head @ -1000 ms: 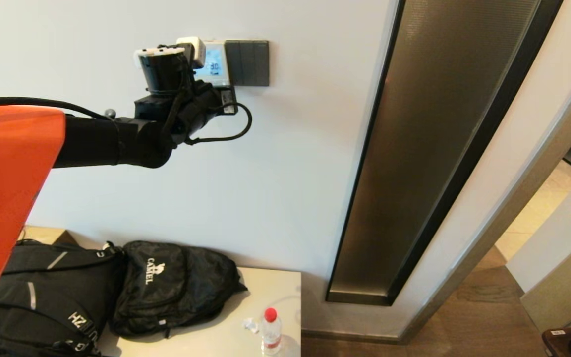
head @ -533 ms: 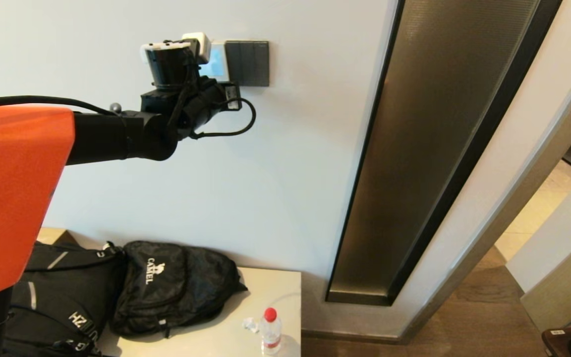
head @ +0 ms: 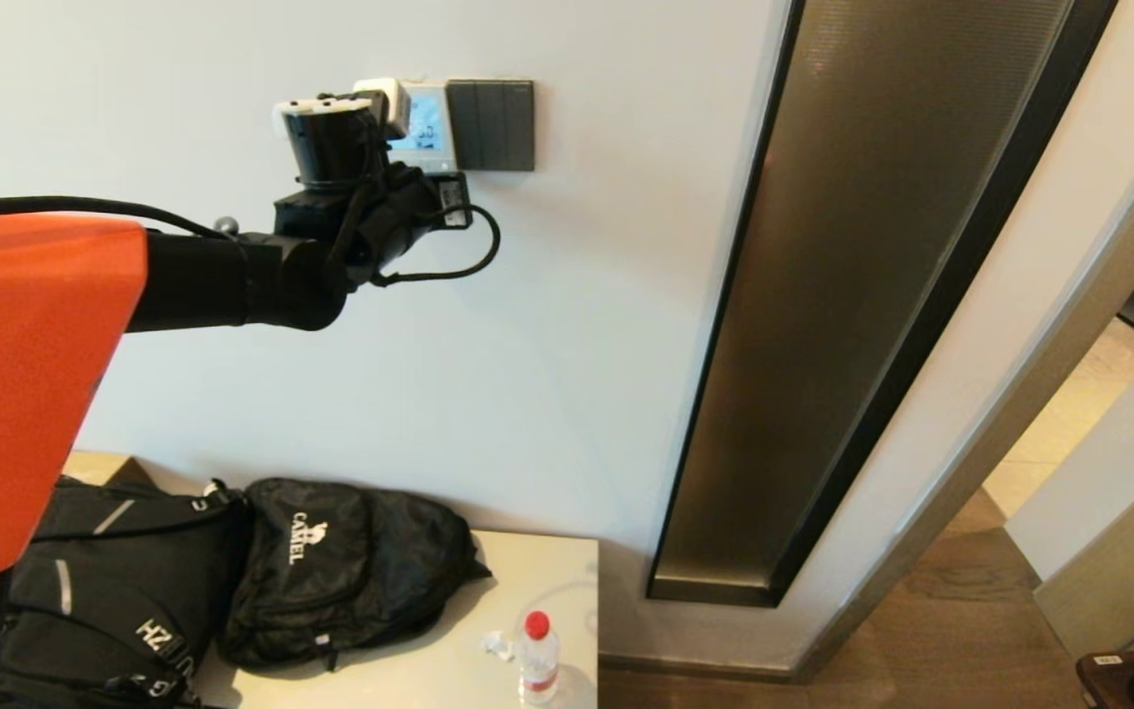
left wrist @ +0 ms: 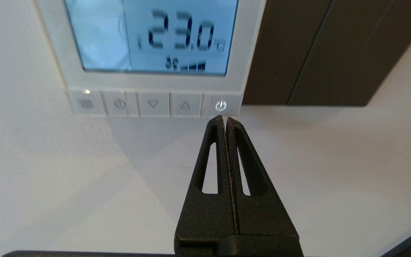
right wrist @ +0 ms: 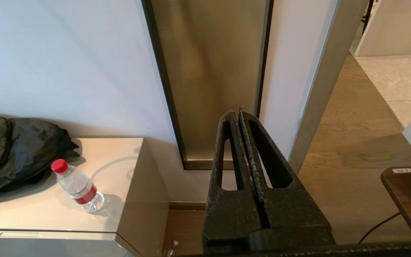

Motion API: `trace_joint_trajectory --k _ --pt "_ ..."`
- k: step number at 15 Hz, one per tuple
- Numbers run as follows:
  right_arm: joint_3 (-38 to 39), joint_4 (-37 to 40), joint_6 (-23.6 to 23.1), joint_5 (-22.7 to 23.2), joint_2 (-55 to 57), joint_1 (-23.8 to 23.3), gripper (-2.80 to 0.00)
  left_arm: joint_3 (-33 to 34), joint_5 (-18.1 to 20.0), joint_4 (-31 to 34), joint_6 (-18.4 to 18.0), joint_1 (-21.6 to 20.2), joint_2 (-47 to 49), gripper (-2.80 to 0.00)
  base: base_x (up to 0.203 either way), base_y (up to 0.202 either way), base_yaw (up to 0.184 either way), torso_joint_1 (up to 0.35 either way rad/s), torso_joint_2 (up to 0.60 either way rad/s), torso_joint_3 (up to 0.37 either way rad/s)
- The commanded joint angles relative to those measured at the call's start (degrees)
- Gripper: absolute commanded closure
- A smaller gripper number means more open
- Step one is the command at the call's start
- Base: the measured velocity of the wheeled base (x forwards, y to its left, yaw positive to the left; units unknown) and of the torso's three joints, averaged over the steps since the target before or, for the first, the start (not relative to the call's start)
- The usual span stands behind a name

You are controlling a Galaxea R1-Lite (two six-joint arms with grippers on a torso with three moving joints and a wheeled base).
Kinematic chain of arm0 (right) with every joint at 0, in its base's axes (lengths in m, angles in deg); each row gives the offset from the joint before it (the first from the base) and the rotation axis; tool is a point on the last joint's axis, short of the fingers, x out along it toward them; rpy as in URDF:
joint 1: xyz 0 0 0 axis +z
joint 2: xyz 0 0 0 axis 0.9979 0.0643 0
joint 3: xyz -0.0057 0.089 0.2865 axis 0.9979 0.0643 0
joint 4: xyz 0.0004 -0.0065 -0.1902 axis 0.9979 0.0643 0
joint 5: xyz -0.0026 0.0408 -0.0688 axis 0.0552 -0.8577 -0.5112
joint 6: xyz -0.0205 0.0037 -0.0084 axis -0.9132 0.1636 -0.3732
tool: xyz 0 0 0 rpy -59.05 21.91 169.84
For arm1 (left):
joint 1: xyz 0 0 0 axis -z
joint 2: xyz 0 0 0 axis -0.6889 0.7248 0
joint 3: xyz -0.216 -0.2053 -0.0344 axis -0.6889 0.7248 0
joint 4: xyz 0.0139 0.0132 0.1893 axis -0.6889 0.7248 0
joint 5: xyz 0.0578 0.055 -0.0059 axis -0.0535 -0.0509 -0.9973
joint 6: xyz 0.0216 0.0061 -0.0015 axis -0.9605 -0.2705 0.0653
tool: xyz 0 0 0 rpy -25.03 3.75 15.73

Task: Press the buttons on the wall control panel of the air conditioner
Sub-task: Turn off the central air conditioner

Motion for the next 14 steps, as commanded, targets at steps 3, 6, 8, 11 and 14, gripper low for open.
trace_joint_trajectory --k 3,6,8,11,14 --pt "0.0 0.0 0.0 0.0 0.1 0.0 0.00 6.4 0.1 -3.0 -0.2 0.2 -6.5 0.00 0.000 0.000 0.000 0.000 0.00 0.000" --pt "0.0 0.0 0.0 0.0 0.1 0.0 0.00 5.7 0.1 -2.5 -0.2 0.2 -5.4 0.00 0.000 0.000 0.000 0.000 0.00 0.000" --pt "0.0 0.0 0.0 0.0 0.1 0.0 0.00 4.9 0.2 -2.3 -0.2 0.2 -3.8 0.00 0.000 0.000 0.000 0.000 0.00 0.000" --pt "0.0 0.0 0.0 0.0 0.1 0.0 0.00 2.7 0.2 -2.1 -0.2 0.2 -1.4 0.00 0.000 0.000 0.000 0.000 0.00 0.000" --pt "0.0 0.0 0.0 0.0 0.1 0.0 0.00 -0.7 0.1 -1.0 -0.2 0.2 1.0 0.00 0.000 0.000 0.000 0.000 0.00 0.000"
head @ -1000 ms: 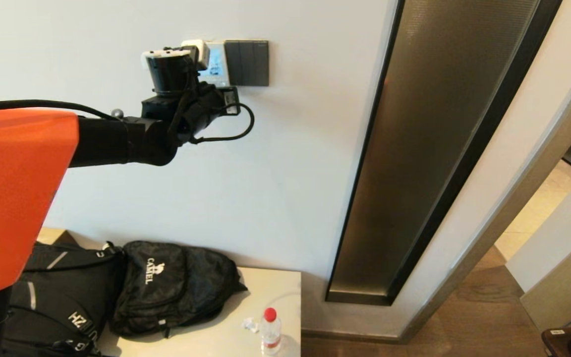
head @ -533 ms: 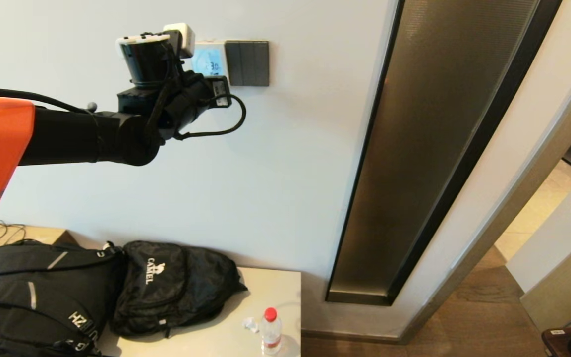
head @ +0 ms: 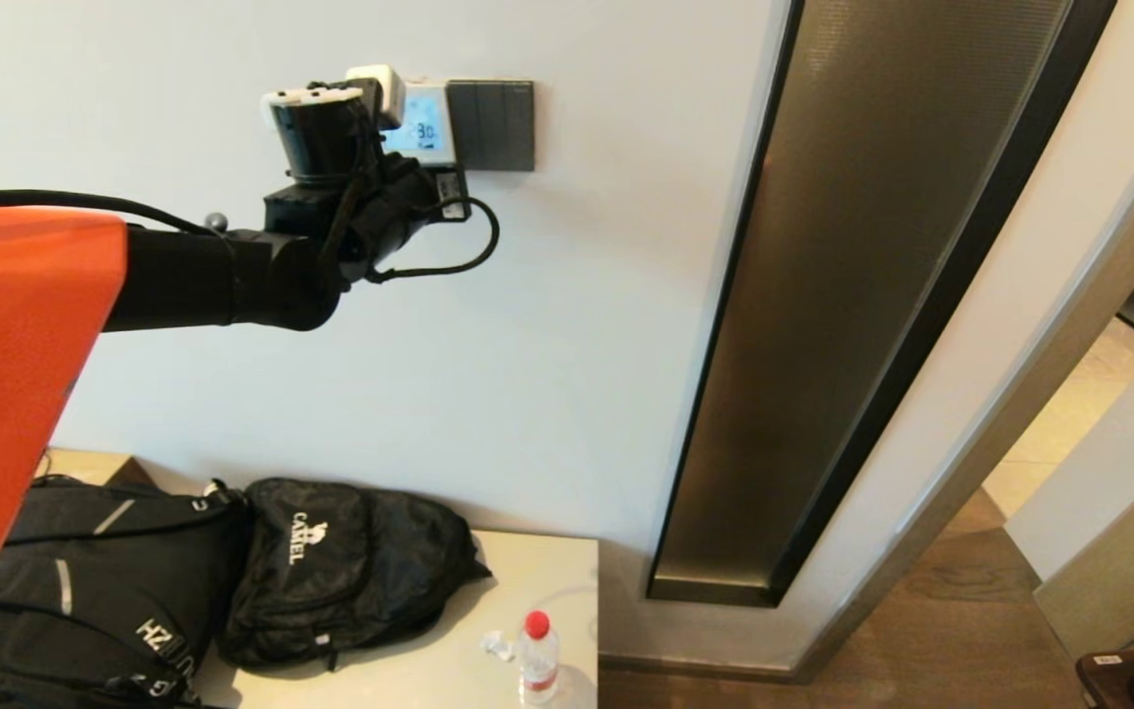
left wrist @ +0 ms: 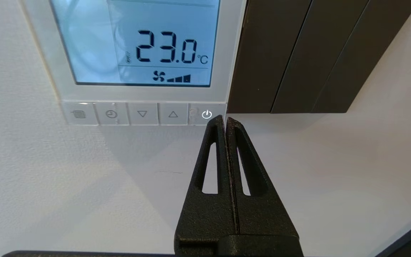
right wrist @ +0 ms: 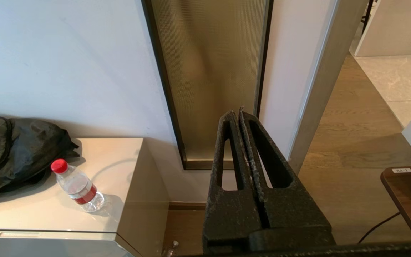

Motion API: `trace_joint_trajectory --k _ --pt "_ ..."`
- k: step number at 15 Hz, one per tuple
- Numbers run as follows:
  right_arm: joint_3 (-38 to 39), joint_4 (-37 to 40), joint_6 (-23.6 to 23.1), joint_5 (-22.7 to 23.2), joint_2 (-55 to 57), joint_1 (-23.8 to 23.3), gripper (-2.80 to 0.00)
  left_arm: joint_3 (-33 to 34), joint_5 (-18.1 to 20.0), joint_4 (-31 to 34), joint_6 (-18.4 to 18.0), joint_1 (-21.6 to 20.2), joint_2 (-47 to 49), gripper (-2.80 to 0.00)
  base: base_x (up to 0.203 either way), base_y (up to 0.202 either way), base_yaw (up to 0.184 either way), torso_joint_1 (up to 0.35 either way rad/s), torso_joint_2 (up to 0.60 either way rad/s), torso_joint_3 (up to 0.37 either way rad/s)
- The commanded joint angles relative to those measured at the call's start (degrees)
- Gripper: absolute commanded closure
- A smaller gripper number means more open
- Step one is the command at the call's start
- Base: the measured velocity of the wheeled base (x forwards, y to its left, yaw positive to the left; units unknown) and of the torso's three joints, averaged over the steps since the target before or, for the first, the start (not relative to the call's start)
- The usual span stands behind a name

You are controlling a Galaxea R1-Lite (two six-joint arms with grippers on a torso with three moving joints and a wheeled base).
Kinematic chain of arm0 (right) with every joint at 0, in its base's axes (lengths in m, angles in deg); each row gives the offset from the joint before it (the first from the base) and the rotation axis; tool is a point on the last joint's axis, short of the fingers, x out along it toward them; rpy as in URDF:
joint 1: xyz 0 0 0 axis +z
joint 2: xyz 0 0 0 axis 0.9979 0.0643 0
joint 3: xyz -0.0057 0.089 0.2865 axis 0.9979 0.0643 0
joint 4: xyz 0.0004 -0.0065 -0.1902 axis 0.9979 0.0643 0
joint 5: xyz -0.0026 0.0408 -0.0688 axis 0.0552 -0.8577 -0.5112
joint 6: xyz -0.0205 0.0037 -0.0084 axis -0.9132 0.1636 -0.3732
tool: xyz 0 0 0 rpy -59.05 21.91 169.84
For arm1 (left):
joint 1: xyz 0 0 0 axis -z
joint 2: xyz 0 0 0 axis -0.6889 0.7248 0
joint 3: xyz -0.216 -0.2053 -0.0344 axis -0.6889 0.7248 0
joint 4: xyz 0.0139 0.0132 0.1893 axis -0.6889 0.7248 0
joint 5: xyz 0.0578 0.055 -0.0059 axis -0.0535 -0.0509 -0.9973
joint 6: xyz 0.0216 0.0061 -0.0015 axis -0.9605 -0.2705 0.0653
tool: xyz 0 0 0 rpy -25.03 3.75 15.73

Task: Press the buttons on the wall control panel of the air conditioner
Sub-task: Turn off the central air conditioner

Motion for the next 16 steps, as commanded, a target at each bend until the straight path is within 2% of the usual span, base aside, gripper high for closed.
trace_joint_trajectory --k 1,5,9,12,16 --pt "0.0 0.0 0.0 0.0 0.1 0.0 0.00 -2.9 -0.1 1.1 0.1 0.0 2.7 0.00 0.000 0.000 0.000 0.000 0.00 0.000" --pt "0.0 0.0 0.0 0.0 0.1 0.0 0.00 -4.7 -0.1 2.7 0.3 0.0 3.4 0.00 0.000 0.000 0.000 0.000 0.00 0.000" --pt "0.0 0.0 0.0 0.0 0.1 0.0 0.00 -1.1 -0.1 1.5 0.6 -0.2 0.1 0.00 0.000 0.000 0.000 0.000 0.00 0.000" --pt "0.0 0.0 0.0 0.0 0.1 0.0 0.00 6.5 -0.1 -1.9 0.5 0.1 -6.1 0.00 0.000 0.000 0.000 0.000 0.00 0.000" --pt "0.0 0.0 0.0 0.0 0.1 0.0 0.00 22.9 0.0 -8.8 0.1 1.7 -17.3 0.00 0.000 0.000 0.000 0.000 0.00 0.000"
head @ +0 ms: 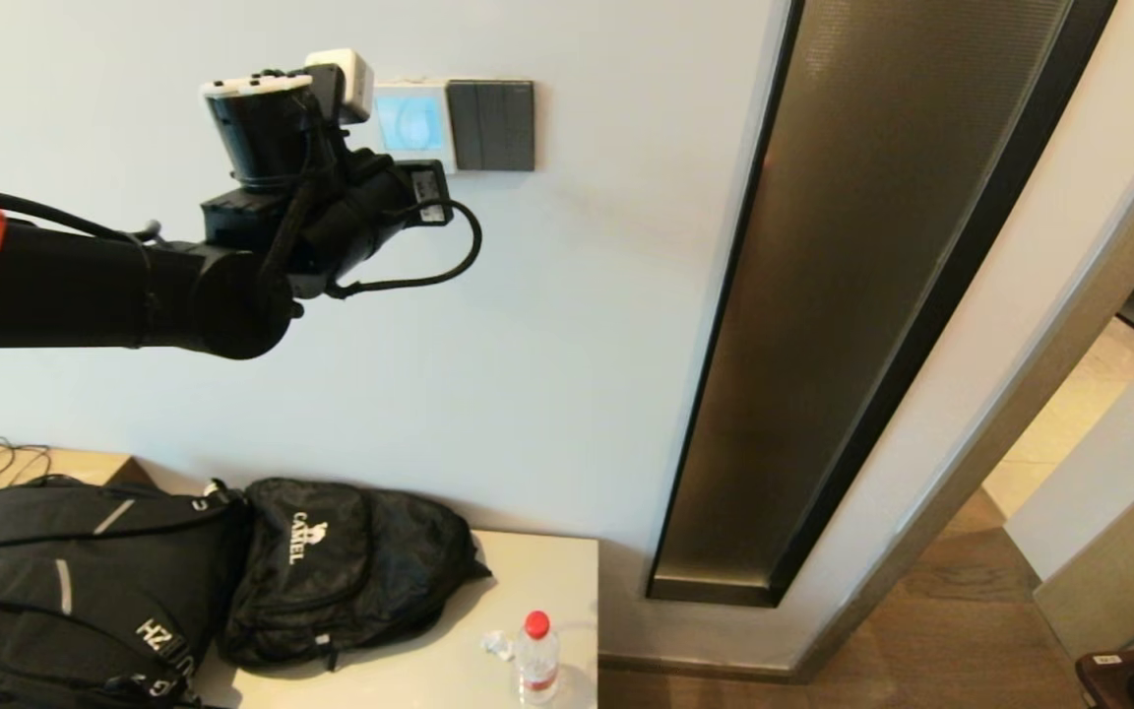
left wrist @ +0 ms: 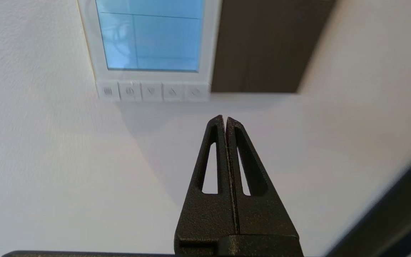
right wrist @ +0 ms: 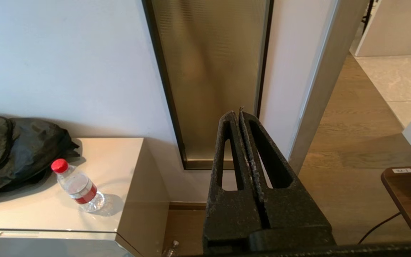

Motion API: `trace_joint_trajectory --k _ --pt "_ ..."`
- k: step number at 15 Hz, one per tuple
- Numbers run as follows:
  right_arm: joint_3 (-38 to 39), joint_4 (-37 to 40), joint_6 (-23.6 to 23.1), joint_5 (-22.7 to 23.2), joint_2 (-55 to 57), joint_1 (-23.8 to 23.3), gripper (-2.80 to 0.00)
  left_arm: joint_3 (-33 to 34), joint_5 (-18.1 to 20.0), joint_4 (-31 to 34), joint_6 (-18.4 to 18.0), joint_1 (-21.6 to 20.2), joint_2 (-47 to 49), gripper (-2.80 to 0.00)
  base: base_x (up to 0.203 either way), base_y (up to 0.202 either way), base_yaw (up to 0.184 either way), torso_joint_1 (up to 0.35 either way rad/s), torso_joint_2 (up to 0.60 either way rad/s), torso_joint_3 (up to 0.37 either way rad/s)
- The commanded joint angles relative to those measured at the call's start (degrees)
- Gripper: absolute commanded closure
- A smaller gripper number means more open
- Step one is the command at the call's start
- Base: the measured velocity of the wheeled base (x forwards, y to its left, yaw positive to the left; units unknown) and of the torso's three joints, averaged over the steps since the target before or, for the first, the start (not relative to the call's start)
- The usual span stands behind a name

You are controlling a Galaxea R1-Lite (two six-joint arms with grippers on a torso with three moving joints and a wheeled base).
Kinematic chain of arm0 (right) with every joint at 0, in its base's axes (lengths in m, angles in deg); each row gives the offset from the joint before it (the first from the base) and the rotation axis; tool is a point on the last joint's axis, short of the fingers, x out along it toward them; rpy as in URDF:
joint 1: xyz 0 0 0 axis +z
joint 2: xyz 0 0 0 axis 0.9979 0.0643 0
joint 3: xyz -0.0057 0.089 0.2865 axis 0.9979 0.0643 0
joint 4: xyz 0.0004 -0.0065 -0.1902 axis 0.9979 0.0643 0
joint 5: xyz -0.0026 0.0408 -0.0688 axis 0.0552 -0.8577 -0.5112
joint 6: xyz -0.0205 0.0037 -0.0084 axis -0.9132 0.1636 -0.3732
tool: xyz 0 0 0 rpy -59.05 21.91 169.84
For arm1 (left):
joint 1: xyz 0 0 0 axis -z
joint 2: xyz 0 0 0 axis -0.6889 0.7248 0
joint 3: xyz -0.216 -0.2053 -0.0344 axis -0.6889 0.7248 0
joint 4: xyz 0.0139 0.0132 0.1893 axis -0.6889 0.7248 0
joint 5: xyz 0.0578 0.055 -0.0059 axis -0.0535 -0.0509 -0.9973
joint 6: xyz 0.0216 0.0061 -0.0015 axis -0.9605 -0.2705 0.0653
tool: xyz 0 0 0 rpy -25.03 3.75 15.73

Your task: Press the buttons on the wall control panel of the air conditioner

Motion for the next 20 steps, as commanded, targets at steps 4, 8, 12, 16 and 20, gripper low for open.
trace_joint_trajectory --k 4,8,12,16,20 --pt "0.0 0.0 0.0 0.0 0.1 0.0 0.00 26.8 0.1 -6.5 -0.2 0.7 -20.3 0.00 0.000 0.000 0.000 0.000 0.00 0.000" --pt "0.0 0.0 0.0 0.0 0.1 0.0 0.00 49.4 0.0 -10.9 -0.7 -1.5 -36.3 0.00 0.000 0.000 0.000 0.000 0.00 0.000" --pt "0.0 0.0 0.0 0.0 0.1 0.0 0.00 66.5 -0.8 -11.4 -1.1 -7.5 -52.4 0.00 0.000 0.000 0.000 0.000 0.00 0.000" --pt "0.0 0.0 0.0 0.0 0.1 0.0 0.00 71.3 -8.0 3.3 -2.4 -10.3 -69.5 0.00 0.000 0.000 0.000 0.000 0.00 0.000" --pt "0.0 0.0 0.0 0.0 0.1 0.0 0.00 71.6 -12.7 30.0 -2.6 -11.9 -86.9 0.00 0.000 0.000 0.000 0.000 0.00 0.000"
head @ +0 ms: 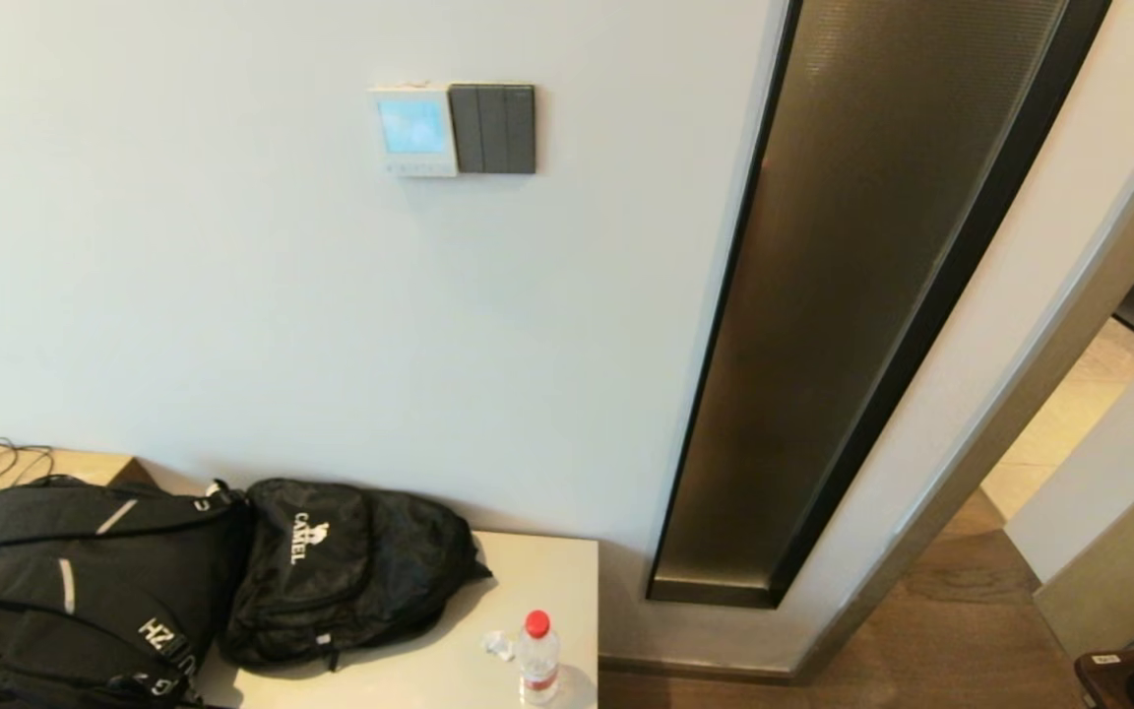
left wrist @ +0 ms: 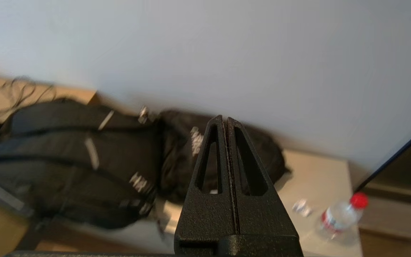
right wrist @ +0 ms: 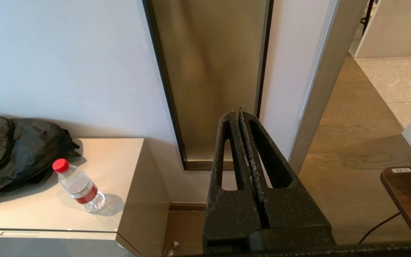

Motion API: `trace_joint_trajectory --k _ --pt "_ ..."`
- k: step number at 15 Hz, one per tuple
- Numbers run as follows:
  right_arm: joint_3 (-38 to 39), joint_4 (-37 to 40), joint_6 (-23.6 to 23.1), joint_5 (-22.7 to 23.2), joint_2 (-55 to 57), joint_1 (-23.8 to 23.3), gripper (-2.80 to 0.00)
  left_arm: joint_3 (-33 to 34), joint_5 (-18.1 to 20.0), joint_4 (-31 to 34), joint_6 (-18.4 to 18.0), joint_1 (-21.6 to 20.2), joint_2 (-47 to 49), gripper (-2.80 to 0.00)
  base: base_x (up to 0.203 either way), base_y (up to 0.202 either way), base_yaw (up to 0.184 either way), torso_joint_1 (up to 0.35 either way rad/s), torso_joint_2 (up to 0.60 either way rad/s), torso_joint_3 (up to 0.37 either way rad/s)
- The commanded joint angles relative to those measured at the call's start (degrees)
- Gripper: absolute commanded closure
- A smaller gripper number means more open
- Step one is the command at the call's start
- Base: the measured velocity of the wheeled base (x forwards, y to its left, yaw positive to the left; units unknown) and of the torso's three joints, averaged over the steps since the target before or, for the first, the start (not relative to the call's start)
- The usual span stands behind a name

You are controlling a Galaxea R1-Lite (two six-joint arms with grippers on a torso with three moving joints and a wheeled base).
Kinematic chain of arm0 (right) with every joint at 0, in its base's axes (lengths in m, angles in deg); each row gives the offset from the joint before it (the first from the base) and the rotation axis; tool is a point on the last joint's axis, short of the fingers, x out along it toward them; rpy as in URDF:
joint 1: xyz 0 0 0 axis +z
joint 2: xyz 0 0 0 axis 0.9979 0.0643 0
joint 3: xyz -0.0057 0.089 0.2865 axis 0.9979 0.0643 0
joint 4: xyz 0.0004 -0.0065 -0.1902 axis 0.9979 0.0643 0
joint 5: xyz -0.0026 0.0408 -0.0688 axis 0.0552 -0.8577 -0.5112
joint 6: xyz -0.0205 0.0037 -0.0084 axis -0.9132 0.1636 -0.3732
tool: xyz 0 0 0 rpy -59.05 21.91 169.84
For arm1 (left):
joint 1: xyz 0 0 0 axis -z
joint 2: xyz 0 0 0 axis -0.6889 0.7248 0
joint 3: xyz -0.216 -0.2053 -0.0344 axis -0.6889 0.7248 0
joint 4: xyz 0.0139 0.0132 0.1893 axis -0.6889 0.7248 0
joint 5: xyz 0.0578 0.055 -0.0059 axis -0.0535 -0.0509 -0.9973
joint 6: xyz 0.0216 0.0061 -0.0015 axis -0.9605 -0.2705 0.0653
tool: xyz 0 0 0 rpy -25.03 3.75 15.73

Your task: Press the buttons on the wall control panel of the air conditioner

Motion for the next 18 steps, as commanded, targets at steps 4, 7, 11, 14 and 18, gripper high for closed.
trace_joint_trajectory --k 4,7,11,14,18 --pt "0.0 0.0 0.0 0.0 0.1 0.0 0.00 1.8 1.1 16.2 -0.3 -11.9 -14.4 0.00 0.000 0.000 0.000 0.000 0.00 0.000" --pt "0.0 0.0 0.0 0.0 0.1 0.0 0.00 5.9 5.9 16.5 -0.3 -14.2 -17.3 0.00 0.000 0.000 0.000 0.000 0.00 0.000" --pt "0.0 0.0 0.0 0.0 0.1 0.0 0.00 10.3 13.2 17.0 -0.2 -14.7 -20.6 0.00 0.000 0.000 0.000 0.000 0.00 0.000" --pt "0.0 0.0 0.0 0.0 0.1 0.0 0.00 10.5 15.1 17.1 -0.1 -14.3 -22.9 0.00 0.000 0.000 0.000 0.000 0.00 0.000" --pt "0.0 0.0 -0.1 0.0 0.1 0.0 0.00 12.1 17.6 17.1 -1.1 -13.4 -29.9 0.00 0.000 0.000 0.000 0.000 0.00 0.000"
